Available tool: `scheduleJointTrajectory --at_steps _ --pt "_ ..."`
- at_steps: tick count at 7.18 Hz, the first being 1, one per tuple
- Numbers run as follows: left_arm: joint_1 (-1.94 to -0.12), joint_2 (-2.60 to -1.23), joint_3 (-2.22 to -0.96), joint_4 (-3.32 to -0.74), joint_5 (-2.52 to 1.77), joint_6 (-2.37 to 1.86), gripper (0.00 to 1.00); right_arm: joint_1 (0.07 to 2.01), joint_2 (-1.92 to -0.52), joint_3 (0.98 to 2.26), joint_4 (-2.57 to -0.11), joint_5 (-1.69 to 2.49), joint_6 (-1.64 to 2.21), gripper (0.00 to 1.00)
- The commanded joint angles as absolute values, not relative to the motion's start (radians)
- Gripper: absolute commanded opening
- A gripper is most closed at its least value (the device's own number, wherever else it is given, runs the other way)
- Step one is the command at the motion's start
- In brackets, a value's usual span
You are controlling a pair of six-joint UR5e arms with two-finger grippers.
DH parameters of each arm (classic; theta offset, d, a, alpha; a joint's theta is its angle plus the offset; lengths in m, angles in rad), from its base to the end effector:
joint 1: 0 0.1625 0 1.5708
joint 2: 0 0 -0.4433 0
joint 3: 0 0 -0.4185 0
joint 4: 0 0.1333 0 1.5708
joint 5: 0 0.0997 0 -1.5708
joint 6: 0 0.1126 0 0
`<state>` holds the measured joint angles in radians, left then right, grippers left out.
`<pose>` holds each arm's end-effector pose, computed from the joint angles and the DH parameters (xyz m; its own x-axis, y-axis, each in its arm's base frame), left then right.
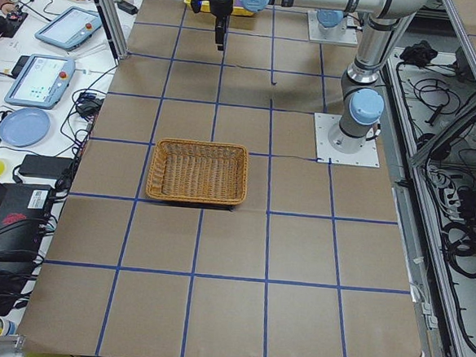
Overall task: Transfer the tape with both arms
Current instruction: 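Lower the right gripper into the yellow basket onto the tape roll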
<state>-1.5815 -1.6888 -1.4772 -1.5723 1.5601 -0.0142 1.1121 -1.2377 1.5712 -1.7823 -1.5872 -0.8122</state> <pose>-0.1406 -0.5658 0.4774 -0.9999 -0.0038 0.0103 -0.0035 0.9997 0.0261 -0.1592 -0.6192 0.3206 -0.9363 -0.3426 -0.0771 -0.3490 0.9322 0.0955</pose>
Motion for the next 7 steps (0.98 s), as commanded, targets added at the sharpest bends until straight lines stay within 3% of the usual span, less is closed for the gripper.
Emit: scheduleJointTrajectory --at_steps 1,2,3,6,7 --pt "-1.583 -1.689 -1.477 -1.572 1.559 -0.015 1.00 1.071 -1.175 1.746 -2.068 -1.591 -0.915 0.98" --pt "-1.585 -1.689 -1.482 -1.572 1.559 -0.015 1.00 1.060 -1.155 1.761 -2.106 -1.589 -0.932 0.95" --pt "-1.585 -1.689 -1.482 -1.572 1.559 -0.015 1.00 1.058 -1.143 1.761 -2.106 -1.591 -0.945 0.85" --pt "-1.585 -1.689 -1.483 -1.569 1.557 -0.015 1.00 1.057 -1.140 1.756 -2.106 -1.614 -0.945 0.13" --pt "-1.586 -1.689 -1.483 -1.569 1.557 -0.015 1.00 1.058 -1.140 1.756 -2.106 -1.614 -0.943 0.00"
